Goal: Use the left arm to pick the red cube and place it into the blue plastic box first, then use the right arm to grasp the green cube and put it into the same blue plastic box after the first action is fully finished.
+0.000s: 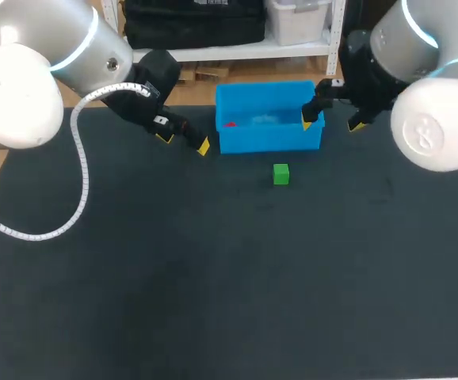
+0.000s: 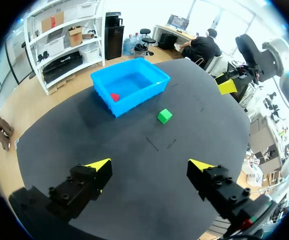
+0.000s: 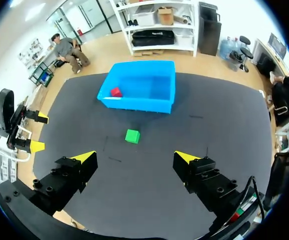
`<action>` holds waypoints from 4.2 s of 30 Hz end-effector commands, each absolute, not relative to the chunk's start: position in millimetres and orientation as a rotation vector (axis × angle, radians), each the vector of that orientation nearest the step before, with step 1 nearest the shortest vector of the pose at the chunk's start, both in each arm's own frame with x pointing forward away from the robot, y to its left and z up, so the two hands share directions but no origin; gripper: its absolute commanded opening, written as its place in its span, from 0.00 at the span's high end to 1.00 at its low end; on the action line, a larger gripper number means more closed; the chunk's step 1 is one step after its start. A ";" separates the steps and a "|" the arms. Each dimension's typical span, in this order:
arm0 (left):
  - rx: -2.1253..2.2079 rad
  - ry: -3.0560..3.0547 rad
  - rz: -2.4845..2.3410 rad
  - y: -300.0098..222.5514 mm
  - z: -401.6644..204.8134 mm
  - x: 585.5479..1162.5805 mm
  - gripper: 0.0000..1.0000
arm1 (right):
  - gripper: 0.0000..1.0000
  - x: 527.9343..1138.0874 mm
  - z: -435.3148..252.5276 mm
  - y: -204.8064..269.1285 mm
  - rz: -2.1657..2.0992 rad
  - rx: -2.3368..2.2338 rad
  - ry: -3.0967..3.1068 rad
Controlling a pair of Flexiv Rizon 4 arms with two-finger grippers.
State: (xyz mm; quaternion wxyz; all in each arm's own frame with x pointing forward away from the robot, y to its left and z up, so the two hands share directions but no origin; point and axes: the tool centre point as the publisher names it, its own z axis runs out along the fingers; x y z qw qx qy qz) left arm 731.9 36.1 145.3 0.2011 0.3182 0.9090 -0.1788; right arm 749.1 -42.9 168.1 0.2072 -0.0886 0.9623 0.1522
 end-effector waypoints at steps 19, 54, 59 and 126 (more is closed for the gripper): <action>0.891 2.535 -0.504 37.2 145.1 731.3 0.00 | 0.00 758.9 170.5 -12.3 0.293 -0.228 2.853; 0.891 2.535 -0.504 37.2 145.1 731.3 0.00 | 0.00 767.3 170.1 19.9 0.124 -0.175 3.076; 0.891 2.535 -0.504 37.2 145.1 731.3 0.00 | 0.00 766.9 168.8 23.6 0.128 -0.128 3.065; 0.891 2.535 -0.504 37.2 145.1 731.3 0.00 | 0.00 778.2 65.6 38.2 -0.084 -0.028 3.045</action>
